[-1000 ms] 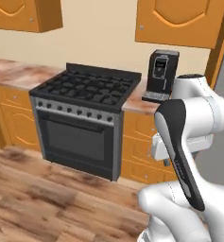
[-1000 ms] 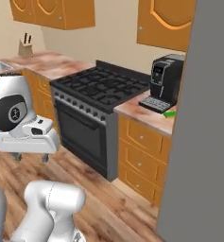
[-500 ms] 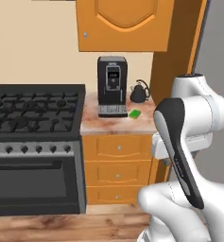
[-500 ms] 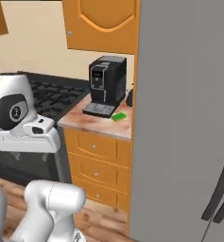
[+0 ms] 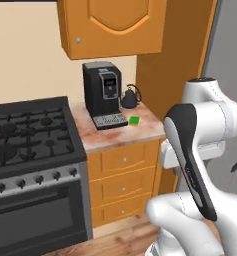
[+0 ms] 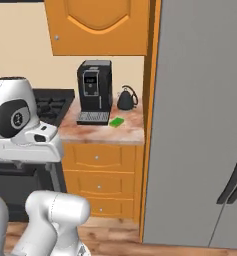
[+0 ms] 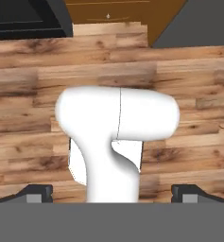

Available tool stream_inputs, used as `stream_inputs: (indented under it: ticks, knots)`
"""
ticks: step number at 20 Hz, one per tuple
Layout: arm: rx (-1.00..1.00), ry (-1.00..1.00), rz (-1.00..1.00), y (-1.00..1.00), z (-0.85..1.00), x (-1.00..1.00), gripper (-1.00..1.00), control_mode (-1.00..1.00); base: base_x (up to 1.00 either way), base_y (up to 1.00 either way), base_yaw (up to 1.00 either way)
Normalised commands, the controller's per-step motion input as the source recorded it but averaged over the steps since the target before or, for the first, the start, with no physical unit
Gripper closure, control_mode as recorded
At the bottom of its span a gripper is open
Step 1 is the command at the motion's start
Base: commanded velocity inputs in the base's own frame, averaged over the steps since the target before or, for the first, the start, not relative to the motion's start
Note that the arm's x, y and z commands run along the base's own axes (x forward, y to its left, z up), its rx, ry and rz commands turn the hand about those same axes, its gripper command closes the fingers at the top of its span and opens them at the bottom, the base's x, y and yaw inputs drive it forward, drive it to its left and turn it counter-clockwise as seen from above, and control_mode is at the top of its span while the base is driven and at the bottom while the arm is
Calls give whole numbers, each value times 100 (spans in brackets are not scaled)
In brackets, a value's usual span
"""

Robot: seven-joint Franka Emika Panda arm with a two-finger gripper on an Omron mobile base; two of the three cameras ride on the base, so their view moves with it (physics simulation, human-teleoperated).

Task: Place the sponge inside the microwave to prepare for sanitizing.

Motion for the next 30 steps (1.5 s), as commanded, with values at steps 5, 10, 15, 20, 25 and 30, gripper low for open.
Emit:
stream_inputs:
  ticks: [5, 10, 15, 20, 25, 30]
  knots:
    - [0, 0, 0, 0, 0, 0, -100, 100, 6, 74, -46]
    - [0, 0, 0, 0, 0, 0, -100, 100, 42, 11, -55]
    - [0, 0, 0, 0, 0, 0, -100, 100, 9, 64, -40]
    - [0, 0, 0, 0, 0, 0, -100, 100, 23, 53, -16]
    - [0, 0, 0, 0, 0, 0, -100, 100, 59, 10, -1]
    - [0, 0, 0, 0, 0, 0, -100, 100, 74, 6, 0]
